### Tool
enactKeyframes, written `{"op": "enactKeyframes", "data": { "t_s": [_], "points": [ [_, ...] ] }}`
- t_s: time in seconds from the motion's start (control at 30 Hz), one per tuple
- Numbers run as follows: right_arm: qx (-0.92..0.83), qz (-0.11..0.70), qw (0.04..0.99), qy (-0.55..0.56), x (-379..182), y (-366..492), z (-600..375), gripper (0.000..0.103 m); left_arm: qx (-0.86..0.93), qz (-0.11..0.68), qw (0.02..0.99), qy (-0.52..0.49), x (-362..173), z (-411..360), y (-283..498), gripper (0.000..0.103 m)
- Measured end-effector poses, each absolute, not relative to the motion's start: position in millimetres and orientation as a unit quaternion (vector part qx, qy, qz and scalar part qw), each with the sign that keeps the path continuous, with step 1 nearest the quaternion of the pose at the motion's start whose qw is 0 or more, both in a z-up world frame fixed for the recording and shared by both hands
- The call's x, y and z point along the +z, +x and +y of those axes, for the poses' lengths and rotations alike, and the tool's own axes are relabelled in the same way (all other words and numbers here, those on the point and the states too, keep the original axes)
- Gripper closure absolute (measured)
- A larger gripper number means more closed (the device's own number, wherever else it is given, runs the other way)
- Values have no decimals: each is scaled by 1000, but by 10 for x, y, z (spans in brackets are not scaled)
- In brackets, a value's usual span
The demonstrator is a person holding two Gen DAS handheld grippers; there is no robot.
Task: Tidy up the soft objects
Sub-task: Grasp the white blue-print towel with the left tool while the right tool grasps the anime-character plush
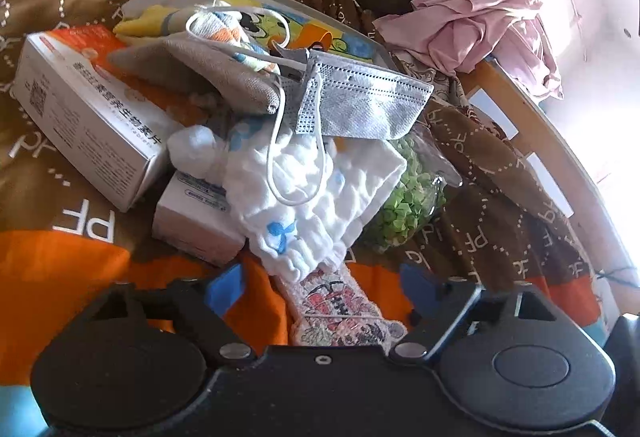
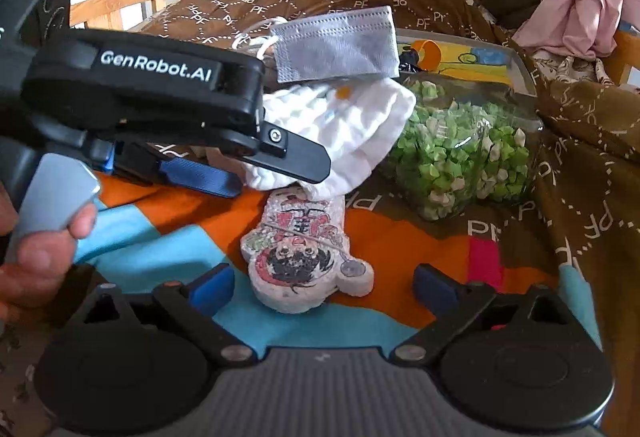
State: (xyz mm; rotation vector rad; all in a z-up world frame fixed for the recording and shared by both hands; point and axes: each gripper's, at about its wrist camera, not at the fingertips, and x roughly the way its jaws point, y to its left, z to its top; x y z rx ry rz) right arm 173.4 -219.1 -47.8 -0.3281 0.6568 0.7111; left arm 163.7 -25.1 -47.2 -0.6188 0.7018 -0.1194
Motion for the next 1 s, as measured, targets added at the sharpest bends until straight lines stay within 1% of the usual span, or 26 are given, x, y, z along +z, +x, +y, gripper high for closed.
{"op": "enactKeyframes", "data": {
  "t_s": [0.07, 0.17, 0.23, 0.37, 0.47, 0.53, 0.57, 0.63, 0.67, 0.7, 0.77, 0.87, 1.0],
  "points": [
    [339, 315, 873, -156, -496, 1758, -2180, 9, -56, 338, 888, -306, -484, -225, 1659, 26],
    [339, 310, 875, -152, -501, 1774, -2181, 13, -49, 337, 883, -324, -509, -168, 1682, 35],
    [341, 308, 876, -148, -505, 1786, -2189, 13, -44, 338, 876, -342, -530, -127, 1703, 41],
    [344, 297, 876, -161, -530, 1782, -2159, 13, -44, 338, 865, -368, -543, -100, 1762, 44],
    [343, 287, 876, -183, -556, 1746, -2108, 16, -44, 335, 861, -381, -537, -84, 1788, 53],
    [346, 283, 874, -191, -570, 1723, -2074, 21, -42, 335, 860, -382, -531, -83, 1795, 65],
    [347, 281, 873, -196, -570, 1709, -2062, 22, -41, 335, 861, -381, -525, -85, 1802, 69],
    [351, 277, 870, -208, -580, 1681, -2031, 30, -37, 334, 862, -380, -523, -82, 1791, 71],
    [352, 275, 869, -214, -584, 1661, -2016, 33, -34, 333, 863, -379, -520, -82, 1788, 74],
    [355, 274, 867, -219, -590, 1643, -1997, 38, -32, 332, 863, -378, -519, -72, 1782, 76],
    [355, 273, 865, -226, -600, 1622, -1967, 38, -33, 334, 864, -375, -516, -74, 1791, 86],
    [356, 276, 865, -221, -605, 1631, -1956, 39, -38, 337, 862, -377, -522, -56, 1800, 93],
    [355, 276, 864, -225, -578, 1638, -1960, 39, -40, 334, 866, -369, -515, -52, 1759, 96]
  ]
}}
